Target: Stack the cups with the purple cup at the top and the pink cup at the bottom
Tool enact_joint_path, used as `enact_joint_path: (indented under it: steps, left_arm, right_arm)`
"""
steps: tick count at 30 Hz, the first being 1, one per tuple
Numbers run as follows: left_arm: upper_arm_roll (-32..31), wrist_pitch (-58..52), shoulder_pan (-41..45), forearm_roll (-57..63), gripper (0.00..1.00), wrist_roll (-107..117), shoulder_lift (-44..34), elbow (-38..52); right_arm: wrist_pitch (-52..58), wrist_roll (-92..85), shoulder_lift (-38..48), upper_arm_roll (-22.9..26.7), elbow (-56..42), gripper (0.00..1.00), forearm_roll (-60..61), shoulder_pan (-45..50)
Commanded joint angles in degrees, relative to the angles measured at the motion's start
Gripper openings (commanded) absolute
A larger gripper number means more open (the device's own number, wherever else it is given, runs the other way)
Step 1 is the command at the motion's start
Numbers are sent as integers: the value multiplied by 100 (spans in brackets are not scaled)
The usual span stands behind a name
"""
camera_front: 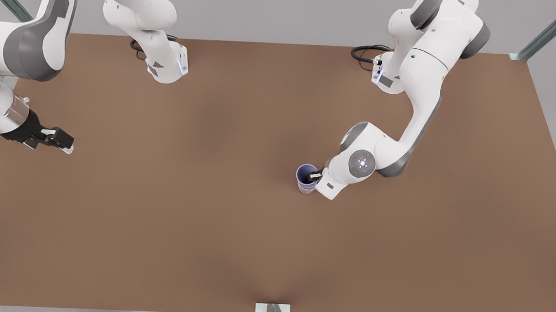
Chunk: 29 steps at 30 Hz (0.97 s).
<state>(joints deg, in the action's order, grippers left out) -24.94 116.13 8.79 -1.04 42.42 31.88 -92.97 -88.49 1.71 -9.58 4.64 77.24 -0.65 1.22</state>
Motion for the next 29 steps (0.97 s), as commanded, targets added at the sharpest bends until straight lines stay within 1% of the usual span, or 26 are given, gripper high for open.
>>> enact_joint_path:
  steps: [1,5,6,7,8,10,11,13,15,16,17,19,21,26,29]
  left_arm:
    - [-2,-20,0,7,71,64,-7,7]
    - [-29,-64,0,7,72,99,-68,16]
    - [-38,-195,-9,7,74,73,-86,156]
    - [-38,-520,-9,7,86,3,-103,401]
    - [-29,-1056,-9,24,100,3,-112,841]
    - [6,-1558,-26,727,100,-629,-349,895]
    - [296,-1699,-70,728,100,-1359,-534,895]
    - [762,-1971,-70,736,100,-2097,-955,895]
    - [1148,-2191,-62,824,100,-2853,-1342,895]
    - [1175,-2209,-70,1192,100,-2924,-1465,895]
    - [1359,-2279,-70,1229,100,-2968,-1623,939]
    - [1861,-2235,-18,974,100,-3741,-1896,930]
    - [2036,-2226,-9,903,100,-3741,-2037,921]
    - [2045,-2270,-9,833,100,-3908,-2301,921]
    - [2045,-2297,-9,833,100,-3935,-2327,904]
  right_arm:
    - [7,-74,9,2,-7,100,3,1]
    - [7,-65,18,2,-7,100,12,9]
    - [7,-57,18,2,-7,100,12,10]
    - [7,-56,18,2,-7,100,12,10]
    - [7,-65,18,2,-7,100,12,10]
    - [7,-65,9,2,-7,100,12,10]
    - [7,-65,18,2,-7,100,12,10]
    - [7,-74,9,2,-7,100,12,10]
    - [16,-65,18,2,2,100,21,36]
    - [16,-65,9,2,2,100,12,36]
    - [-2,-74,9,2,2,100,3,27]
    - [-46,-65,-9,2,2,100,3,18]
    - [-28,-74,-35,2,-7,100,-5,18]
    - [-2,-56,-26,-7,-16,100,3,27]
    - [-2,-56,-26,2,-16,100,12,18]
